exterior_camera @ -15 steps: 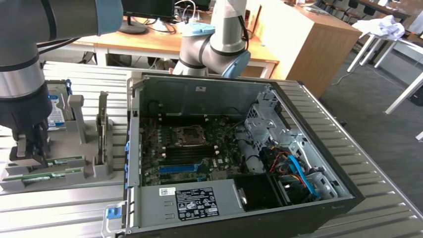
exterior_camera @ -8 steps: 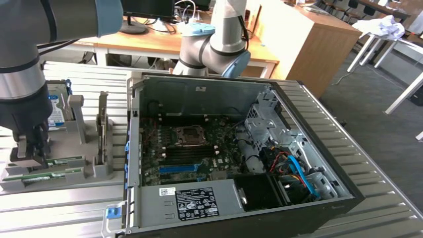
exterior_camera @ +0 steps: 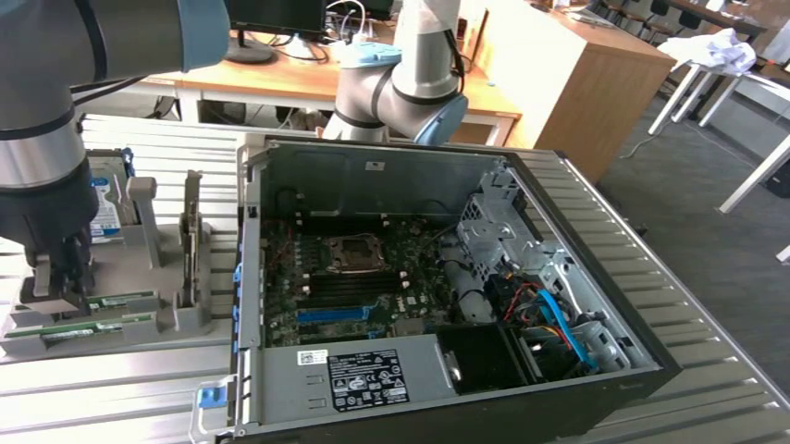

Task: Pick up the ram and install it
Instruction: 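Pick up the ram and move it above insertion slot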

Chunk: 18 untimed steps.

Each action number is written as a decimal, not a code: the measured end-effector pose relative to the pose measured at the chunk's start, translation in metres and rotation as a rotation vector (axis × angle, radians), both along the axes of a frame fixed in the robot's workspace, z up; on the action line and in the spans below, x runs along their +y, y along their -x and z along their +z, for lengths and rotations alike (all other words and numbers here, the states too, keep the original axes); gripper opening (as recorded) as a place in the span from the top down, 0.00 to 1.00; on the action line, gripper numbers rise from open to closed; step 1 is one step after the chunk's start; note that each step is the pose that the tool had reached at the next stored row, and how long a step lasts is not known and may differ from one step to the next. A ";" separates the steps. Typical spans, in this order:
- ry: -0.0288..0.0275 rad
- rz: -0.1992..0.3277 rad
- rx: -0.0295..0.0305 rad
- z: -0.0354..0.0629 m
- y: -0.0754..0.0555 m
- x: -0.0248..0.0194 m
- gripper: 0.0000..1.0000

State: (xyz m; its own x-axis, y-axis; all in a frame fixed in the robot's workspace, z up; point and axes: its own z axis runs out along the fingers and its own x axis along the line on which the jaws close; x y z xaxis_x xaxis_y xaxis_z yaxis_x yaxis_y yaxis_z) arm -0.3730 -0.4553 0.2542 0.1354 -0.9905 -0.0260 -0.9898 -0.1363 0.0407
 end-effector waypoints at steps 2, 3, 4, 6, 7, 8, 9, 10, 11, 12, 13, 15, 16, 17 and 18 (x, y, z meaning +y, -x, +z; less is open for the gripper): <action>0.0000 0.000 0.0001 -0.0006 0.000 0.0000 0.59; 0.0000 0.000 0.0001 -0.0010 0.000 0.0000 0.59; 0.0000 0.000 0.0000 -0.0014 0.000 0.0000 0.59; 0.0000 0.000 0.0000 -0.0021 0.000 0.0000 0.59; 0.0000 0.000 0.0000 -0.0025 0.000 0.0000 0.59; 0.0000 0.000 0.0000 -0.0028 0.000 0.0000 0.59; 0.0000 0.000 0.0000 -0.0032 0.000 0.0000 0.59; -0.0001 0.000 -0.0001 -0.0037 0.000 0.0000 0.59; 0.0000 0.000 0.0000 -0.0042 0.000 0.0000 0.59; 0.0000 0.000 0.0000 -0.0046 0.000 0.0000 0.59; -0.0001 0.000 -0.0001 -0.0051 0.000 0.0000 0.59; -0.0001 0.000 0.0000 -0.0061 0.000 0.0000 0.59; 0.0000 0.000 -0.0001 -0.0066 0.000 0.0000 0.59; -0.0001 0.000 0.0000 -0.0071 0.000 0.0000 0.59; -0.0001 0.000 -0.0001 -0.0077 0.000 0.0000 0.59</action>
State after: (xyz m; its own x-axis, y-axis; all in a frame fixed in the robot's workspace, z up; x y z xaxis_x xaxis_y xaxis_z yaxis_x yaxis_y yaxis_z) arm -0.3730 -0.4553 0.2464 0.1354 -0.9905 -0.0261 -0.9898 -0.1363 0.0406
